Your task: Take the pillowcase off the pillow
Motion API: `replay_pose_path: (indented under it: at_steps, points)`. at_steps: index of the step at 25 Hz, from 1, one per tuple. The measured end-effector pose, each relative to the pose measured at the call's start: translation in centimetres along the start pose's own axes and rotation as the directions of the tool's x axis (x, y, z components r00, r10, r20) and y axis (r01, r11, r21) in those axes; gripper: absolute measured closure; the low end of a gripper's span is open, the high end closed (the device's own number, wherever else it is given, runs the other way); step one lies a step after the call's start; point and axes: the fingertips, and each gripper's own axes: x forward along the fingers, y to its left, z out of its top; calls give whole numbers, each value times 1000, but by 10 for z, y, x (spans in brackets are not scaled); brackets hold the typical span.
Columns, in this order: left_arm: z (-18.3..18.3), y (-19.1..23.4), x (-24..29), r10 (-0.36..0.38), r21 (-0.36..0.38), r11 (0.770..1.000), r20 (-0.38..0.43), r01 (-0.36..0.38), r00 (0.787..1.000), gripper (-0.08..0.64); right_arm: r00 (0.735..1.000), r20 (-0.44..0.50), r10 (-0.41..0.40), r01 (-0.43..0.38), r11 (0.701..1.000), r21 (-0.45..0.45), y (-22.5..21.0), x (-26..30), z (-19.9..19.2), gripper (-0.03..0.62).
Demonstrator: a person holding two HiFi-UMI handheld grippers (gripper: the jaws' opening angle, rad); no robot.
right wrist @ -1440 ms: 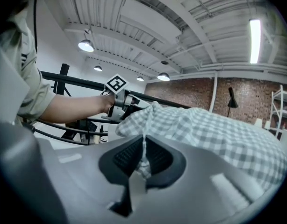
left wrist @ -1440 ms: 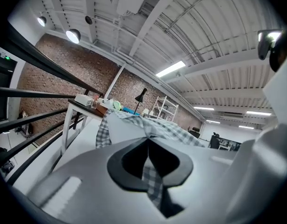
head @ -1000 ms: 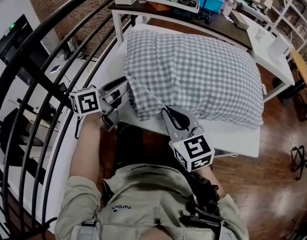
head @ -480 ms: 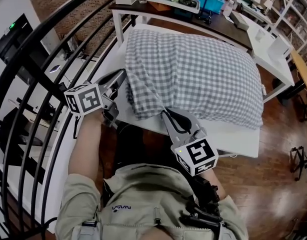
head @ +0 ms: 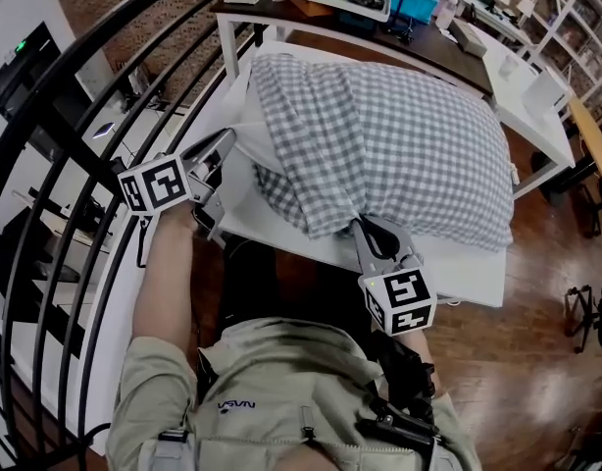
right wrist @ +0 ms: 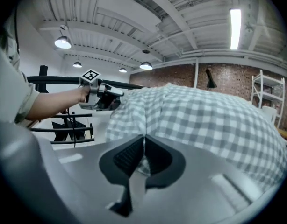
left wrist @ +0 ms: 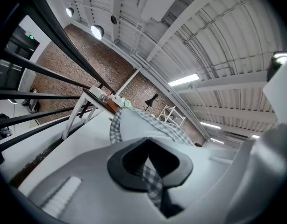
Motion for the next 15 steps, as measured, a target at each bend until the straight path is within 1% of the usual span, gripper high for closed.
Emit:
replay_pose_path:
  at_steps: [2, 3, 4, 6, 7, 8, 9, 11, 12, 13, 14, 15]
  points:
    - [-9, 1, -2, -14, -3, 1000, -17, 14, 1000, 551, 1000, -26, -9, 9, 1000, 8, -2, 2, -11, 580]
    - [-16, -3, -4, -43, 3, 999, -34, 43, 998, 551, 999, -39, -9, 9, 1000, 1, -1, 3, -16, 580]
    - [-24, -12, -7, -89, 13, 996, -56, 90, 994, 551, 999, -50, -5, 4, 1000, -10, 0, 4, -20, 580]
    - [-36, -33, -18, -188, 25, 981, -88, 190, 978, 546, 998, -55, 27, -28, 1000, -8, 2, 6, -23, 578]
    - [-36, -40, -23, -219, 24, 975, -82, 222, 972, 544, 998, -49, 50, -50, 999, 5, 1, 6, -23, 575]
    - [-31, -43, -29, -236, 18, 971, -55, 238, 970, 499, 996, -41, 73, -72, 997, 18, 1, 7, -21, 567]
    - [-22, -42, -33, -245, 6, 970, -8, 245, 970, 438, 995, -34, 93, -92, 995, 29, 1, 6, -19, 555]
    - [3, -37, -35, -246, -31, 968, 103, 251, 964, 399, 992, -30, 126, -125, 991, 39, 3, 6, -15, 536]
    - [12, -34, -31, -239, -59, 967, 140, 249, 961, 388, 989, -30, 145, -144, 989, 41, 6, 6, -13, 527]
    - [16, -29, -25, -223, -92, 967, 153, 239, 963, 372, 985, -27, 168, -167, 985, 42, 9, 4, -9, 520]
    - [15, -22, -15, -199, -124, 968, 143, 217, 969, 345, 980, -17, 197, -196, 980, 44, 13, 1, -3, 509]
    - [11, -13, -4, -168, -139, 973, 113, 183, 979, 320, 974, 3, 227, -227, 973, 45, 17, -3, 6, 490]
